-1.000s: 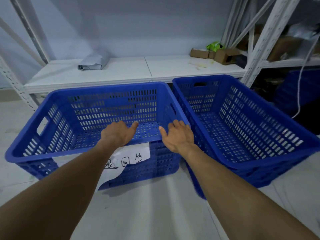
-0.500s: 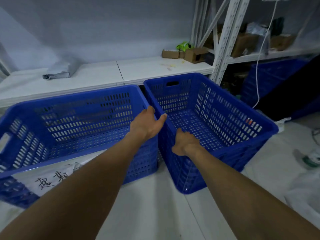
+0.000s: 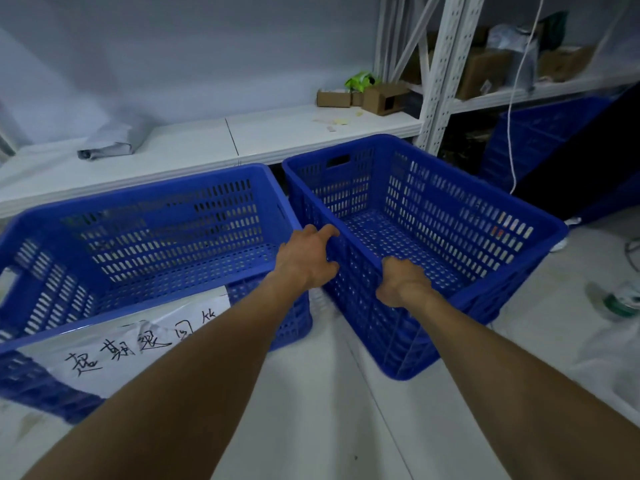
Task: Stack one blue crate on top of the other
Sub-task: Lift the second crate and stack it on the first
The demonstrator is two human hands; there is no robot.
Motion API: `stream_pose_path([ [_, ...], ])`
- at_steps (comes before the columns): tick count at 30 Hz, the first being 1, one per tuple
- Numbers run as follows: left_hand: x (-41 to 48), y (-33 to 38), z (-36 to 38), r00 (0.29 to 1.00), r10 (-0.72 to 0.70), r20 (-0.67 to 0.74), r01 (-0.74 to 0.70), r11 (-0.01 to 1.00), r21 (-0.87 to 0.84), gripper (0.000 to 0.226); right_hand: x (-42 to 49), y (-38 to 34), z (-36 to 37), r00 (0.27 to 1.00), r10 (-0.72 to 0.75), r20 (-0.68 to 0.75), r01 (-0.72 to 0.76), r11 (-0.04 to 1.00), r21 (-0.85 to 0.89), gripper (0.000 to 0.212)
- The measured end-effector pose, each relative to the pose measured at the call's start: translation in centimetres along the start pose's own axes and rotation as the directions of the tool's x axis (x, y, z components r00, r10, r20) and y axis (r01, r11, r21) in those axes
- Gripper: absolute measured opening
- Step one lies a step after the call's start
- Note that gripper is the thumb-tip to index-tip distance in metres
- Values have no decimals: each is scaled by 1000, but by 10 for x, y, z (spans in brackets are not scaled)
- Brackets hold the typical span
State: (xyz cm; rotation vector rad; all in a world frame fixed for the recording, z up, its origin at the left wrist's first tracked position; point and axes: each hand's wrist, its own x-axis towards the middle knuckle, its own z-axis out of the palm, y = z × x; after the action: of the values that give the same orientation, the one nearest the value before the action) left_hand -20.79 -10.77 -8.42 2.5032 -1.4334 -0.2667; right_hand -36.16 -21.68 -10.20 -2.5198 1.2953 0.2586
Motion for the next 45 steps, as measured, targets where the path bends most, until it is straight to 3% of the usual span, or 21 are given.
stream_pose_path([
  [3,2,15,8,1000,13,-22,-13,999,34,65,-2,21,-5,999,22,33,-22,1000,-6,17],
  [8,20,42,26,999,-9,-45,2,991,-134,54,-2,42,-24,995,93,33,-97,979,177,82],
  [12,32,63,35,987,-159,-18,139,908,-395,50,-5,53,-32,993,117,4,-116,974,194,86],
  [15,37,70,33,963,-265,51,255,829,-498,64,-6,62,-33,990,133,-52,-123,980,159,72],
  [18,38,71,30,941,-327,86,323,795,-513,79,-4,82,-37,963,185,-197,-173,982,78,60],
  [22,40,70,33,918,-374,134,390,785,-482,89,-5,120,-39,906,275,-323,-290,957,2,74],
  [26,47,75,38,918,-375,131,394,827,-401,87,-8,149,-44,888,381,-258,-357,924,138,93],
  [32,56,84,46,913,-384,137,405,817,-412,92,0,161,-40,836,541,-95,-397,714,576,111],
  [36,65,85,46,888,-440,132,450,778,-438,106,13,165,-42,809,587,-8,-423,591,687,111],
  [45,86,79,48,846,-502,180,517,687,-510,98,44,179,-41,704,704,95,-371,250,894,75],
])
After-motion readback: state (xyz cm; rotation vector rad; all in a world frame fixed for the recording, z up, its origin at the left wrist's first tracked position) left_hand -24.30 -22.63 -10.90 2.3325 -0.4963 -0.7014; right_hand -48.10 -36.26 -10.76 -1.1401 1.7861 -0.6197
